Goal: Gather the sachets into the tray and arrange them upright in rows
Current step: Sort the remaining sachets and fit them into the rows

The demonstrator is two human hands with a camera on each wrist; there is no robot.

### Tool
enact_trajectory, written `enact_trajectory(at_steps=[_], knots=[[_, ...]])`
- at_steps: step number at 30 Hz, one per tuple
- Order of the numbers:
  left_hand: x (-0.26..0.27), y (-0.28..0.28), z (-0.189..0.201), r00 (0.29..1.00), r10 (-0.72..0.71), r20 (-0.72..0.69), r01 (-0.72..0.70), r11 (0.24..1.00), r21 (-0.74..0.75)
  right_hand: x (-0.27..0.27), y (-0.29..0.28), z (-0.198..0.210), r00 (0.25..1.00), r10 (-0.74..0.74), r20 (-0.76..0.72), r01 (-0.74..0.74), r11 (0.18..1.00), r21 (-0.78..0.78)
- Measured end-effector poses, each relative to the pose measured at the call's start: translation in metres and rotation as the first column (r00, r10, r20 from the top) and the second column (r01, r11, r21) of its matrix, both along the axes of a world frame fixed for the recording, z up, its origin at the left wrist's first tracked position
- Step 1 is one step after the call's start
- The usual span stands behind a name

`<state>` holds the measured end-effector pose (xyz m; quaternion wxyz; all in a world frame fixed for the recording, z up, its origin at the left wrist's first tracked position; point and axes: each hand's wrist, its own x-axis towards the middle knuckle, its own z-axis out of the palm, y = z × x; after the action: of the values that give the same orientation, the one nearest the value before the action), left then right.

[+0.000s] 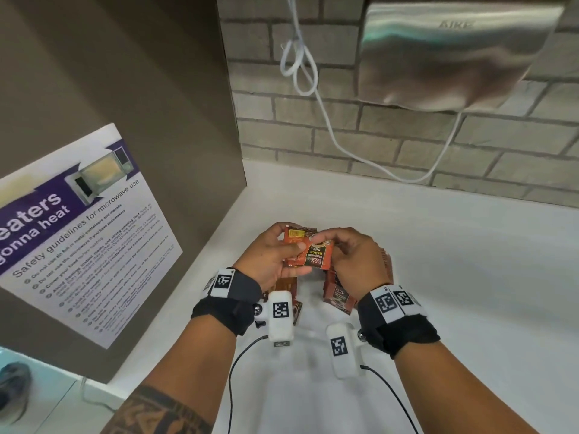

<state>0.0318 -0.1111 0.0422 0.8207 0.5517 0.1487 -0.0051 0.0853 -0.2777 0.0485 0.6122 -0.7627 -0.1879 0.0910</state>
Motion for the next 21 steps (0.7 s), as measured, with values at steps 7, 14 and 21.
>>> enact_trajectory(at_steps=[7,14,21], knots=[[0.0,0.01,0.002,0.999,-0.016,0.042,0.011,0.992,0.128,0.006,0.008,-0.001,0.994,0.011,-0.112,-0.01,1.0,0.007],[0.0,0.031,0.006,0.996,0.07,0.055,-0.08,0.974,0.213,0.011,0.007,0.005,0.872,0.23,-0.433,-0.178,0.971,0.156],[-0.007,0.037,0.007,0.996,0.055,0.064,-0.068,0.973,0.221,0.006,0.008,0.017,0.751,0.209,-0.626,0.131,0.883,0.451]])
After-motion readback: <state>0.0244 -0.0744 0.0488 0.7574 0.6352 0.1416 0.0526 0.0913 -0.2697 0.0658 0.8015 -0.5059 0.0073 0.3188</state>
